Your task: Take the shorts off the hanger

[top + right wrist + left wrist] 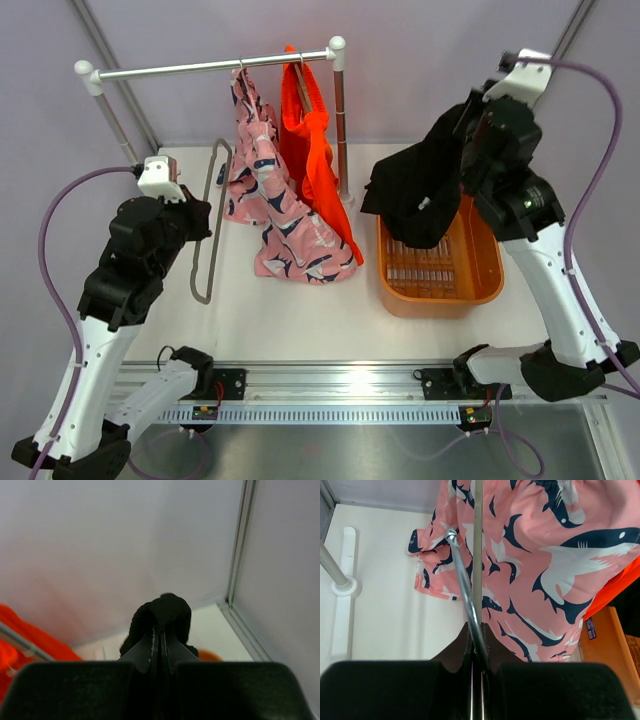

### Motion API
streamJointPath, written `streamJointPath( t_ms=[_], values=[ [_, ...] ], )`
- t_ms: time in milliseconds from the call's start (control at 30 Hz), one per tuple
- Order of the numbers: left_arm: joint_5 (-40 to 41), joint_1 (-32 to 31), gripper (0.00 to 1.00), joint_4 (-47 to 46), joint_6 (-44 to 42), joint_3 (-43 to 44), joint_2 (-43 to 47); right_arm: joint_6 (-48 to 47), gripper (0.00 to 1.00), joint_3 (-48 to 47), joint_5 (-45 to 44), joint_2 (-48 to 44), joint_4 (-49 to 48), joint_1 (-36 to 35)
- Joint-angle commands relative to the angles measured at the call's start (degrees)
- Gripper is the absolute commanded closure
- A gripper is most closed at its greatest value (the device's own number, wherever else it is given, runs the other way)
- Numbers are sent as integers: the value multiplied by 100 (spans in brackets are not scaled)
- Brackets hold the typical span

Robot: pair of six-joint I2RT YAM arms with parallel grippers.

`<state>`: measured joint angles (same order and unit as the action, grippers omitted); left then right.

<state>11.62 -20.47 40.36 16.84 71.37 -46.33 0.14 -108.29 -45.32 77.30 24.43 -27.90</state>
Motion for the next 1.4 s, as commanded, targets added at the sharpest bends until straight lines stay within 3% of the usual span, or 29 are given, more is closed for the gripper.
streamJointPath(
  t_ms=[0,167,267,400,433,533,667,833,933,1267,1367],
  values=[
    [174,-19,100,-160,56,-53,-8,1329,100,1701,330,-908,27,30],
    [236,-27,100,-46,47,-19,-175,2401,100,3872,910,-1638,-52,30],
    [350,-27,100,-2,-14,61,-254,2552,100,4315,1244,-1630,-8,30],
    [420,-19,100,139,-76,280,-569,2578,70,4132,1333,-1516,492,22],
    [446,-27,100,200,-84,333,-614,2570,57,4123,1376,-1638,502,30],
    [561,-19,100,314,-198,500,-824,2535,32,4132,1657,-1971,440,30],
    [719,-1,100,481,-357,842,-1150,2447,25,3860,1877,-2157,694,30],
    [579,227,100,482,-550,1405,-1537,2438,24,3894,2273,-2438,634,30],
    [105,727,100,464,-655,1791,-1879,2368,23,4017,2475,-2561,502,30],
    [-1942,1545,96,-256,-1007,2574,-2539,2368,23,4412,3573,-2913,124,22],
    [-2049,1686,98,-274,-999,2802,-2776,2297,22,4439,3679,-2966,124,30]
  ],
)
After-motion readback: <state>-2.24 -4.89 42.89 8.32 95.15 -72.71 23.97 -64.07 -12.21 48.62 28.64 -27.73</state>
